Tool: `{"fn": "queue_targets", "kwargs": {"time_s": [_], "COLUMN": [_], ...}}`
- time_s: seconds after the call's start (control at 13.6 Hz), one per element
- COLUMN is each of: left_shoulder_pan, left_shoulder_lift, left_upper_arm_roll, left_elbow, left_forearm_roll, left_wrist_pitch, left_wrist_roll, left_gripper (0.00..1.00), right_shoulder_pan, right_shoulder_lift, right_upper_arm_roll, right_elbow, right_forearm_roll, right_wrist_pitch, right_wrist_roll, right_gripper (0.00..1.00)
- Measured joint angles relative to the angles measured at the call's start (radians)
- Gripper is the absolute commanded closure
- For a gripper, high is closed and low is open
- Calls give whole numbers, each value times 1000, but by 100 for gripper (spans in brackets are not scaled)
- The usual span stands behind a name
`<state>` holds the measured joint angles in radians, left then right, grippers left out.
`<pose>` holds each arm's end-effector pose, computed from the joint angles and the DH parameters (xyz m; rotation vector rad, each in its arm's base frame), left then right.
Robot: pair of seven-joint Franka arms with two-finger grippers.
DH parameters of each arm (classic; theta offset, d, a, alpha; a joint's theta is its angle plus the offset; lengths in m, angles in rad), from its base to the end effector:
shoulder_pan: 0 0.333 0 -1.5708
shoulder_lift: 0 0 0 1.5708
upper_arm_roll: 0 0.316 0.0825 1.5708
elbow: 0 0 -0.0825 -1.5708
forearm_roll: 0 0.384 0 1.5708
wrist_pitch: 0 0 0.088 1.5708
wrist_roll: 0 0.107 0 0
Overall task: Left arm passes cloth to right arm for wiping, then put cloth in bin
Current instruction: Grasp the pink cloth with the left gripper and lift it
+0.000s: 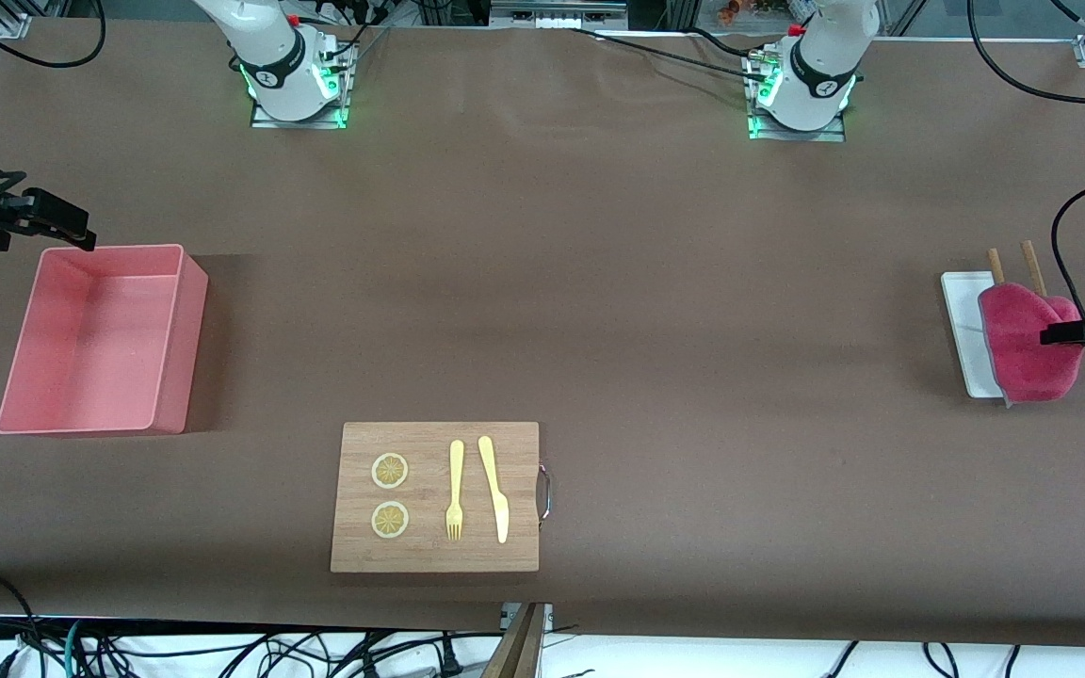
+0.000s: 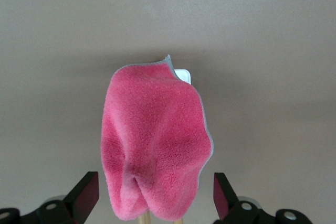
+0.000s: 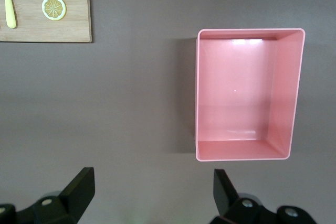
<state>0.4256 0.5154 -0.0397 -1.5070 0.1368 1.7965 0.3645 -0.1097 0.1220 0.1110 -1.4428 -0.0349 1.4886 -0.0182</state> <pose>0.6160 0.2668 0.3507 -3.0980 0.0332 0.3883 0.5832 -0.0074 0.6084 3.1185 0.0275 -0.1180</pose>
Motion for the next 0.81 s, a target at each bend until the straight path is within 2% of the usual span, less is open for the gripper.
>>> {"fn": "queue_targets", "kwargs": {"time_s": [0.22,0.51,0.81], "left_shoulder_pan": [11,19,27], "left_shoulder_lift": [8,8,11], "left_upper_arm_roll": [0,0,0], "left_elbow": [0,0,0], "left_forearm_roll": [0,0,0], "left_wrist_pitch": [0,0,0], "left_wrist_roll": [37,66,86], "left_gripper": [44,60,96], "right_shoulder_pan": [0,0,0], "right_shoulder_lift": [0,1,2], "right_upper_arm_roll": [0,0,0], "right_elbow": [0,0,0], "right_forearm_roll": [0,0,0], "right_wrist_pitch": [0,0,1], "right_wrist_roll": [0,0,0], "right_gripper": [0,0,0]}}
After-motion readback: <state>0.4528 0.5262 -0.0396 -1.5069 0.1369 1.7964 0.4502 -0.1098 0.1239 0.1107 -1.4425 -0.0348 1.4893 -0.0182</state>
